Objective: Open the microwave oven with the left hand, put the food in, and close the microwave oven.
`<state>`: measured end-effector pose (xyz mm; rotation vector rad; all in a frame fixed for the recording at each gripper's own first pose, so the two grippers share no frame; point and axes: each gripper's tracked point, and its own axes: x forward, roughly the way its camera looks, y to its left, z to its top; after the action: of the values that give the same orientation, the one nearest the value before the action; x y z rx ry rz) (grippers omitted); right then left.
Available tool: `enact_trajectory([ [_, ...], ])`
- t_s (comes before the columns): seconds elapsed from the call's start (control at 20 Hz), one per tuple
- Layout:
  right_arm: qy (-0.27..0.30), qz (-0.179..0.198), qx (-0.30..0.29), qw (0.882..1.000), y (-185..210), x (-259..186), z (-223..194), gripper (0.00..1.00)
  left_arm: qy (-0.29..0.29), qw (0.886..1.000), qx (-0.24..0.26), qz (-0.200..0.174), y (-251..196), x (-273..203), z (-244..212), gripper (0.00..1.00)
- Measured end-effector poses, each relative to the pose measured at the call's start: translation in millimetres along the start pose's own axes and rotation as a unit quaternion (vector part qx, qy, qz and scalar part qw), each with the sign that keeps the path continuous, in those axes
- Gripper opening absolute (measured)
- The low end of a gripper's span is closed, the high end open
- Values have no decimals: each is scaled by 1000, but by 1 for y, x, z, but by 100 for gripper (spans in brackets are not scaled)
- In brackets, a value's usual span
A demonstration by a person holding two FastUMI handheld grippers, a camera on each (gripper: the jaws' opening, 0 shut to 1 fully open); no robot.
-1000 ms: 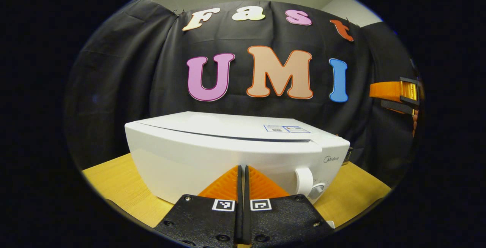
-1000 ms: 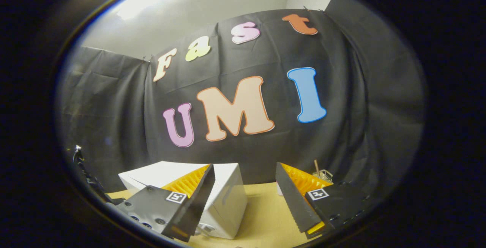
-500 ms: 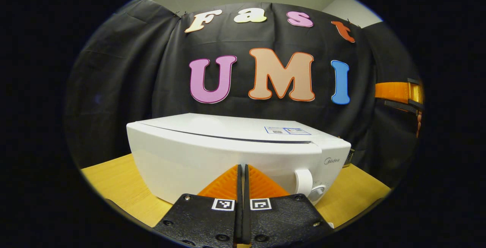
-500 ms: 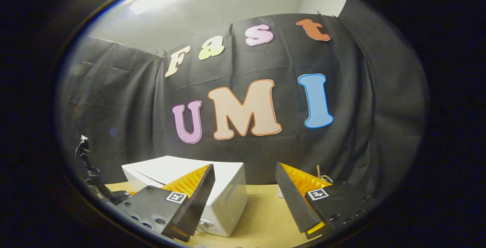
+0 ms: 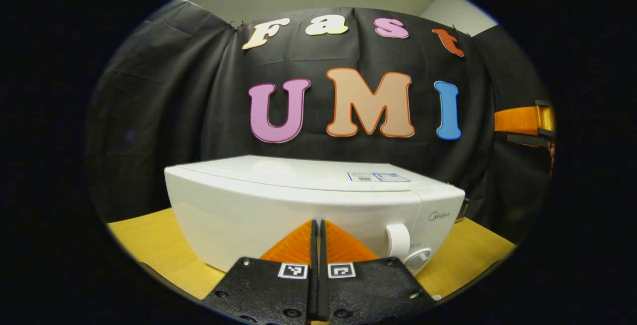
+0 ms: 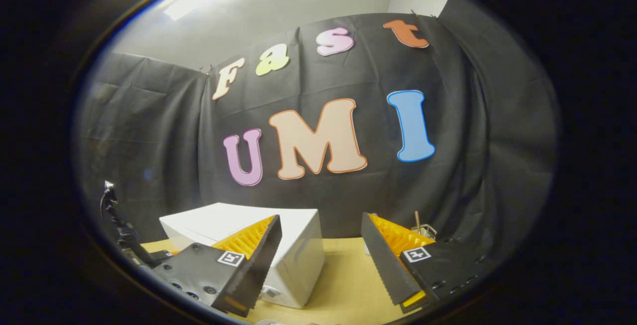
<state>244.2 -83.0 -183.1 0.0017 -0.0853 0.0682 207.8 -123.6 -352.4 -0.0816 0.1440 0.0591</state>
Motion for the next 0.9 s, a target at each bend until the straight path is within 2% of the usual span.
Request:
enact_trajectory([
  [0.05, 1, 3, 0, 1000, 3, 0, 0, 91, -24, 1000, 10, 0, 0, -1, 10, 1],
  [0.2, 1, 9, 0, 1000, 7, -2, 0, 91, -18, 999, 30, 2, 0, 1, 3, 1],
  [0.6, -6, 25, -6, 1000, 14, -13, 5, 91, -3, 999, 34, 2, 1, -1, 2, 1],
  [0.8, -4, 21, -7, 1000, 15, -13, 4, 91, 5, 1000, 14, -15, 0, -10, 11, 1],
  [0.85, -4, 21, -10, 1000, 15, -14, 5, 99, -1, 1000, 11, -17, 2, -14, 19, 1],
  [0.9, -5, 20, -12, 1000, 16, -15, 5, 99, -3, 1000, 14, -15, 6, -19, 28, 0],
])
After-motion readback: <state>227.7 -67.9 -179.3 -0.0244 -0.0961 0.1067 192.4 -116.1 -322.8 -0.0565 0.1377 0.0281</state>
